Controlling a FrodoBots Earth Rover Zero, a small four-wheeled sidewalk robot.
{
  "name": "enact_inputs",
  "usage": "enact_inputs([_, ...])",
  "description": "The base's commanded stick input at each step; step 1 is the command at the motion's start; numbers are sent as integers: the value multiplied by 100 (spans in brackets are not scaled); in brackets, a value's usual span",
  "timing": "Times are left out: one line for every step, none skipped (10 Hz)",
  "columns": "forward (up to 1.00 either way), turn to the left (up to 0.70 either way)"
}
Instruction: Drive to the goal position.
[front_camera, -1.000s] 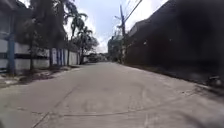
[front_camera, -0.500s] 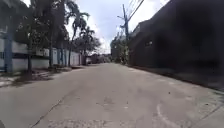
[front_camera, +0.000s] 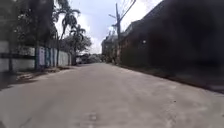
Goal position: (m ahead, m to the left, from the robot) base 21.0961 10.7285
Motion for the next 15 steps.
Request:
enact_inputs([100,-2])
enact_inputs([100,-2])
enact_inputs([100,-2])
enact_inputs([100,-2])
enact_inputs([100,-2])
enact_inputs([100,-2])
enact_inputs([100,-2])
enact_inputs([100,-2])
enact_inputs([100,-2])
enact_inputs([100,-2])
enact_inputs([100,-3])
enact_inputs([100,-23])
enact_inputs([100,-40])
enact_inputs([100,-40])
enact_inputs([100,-29])
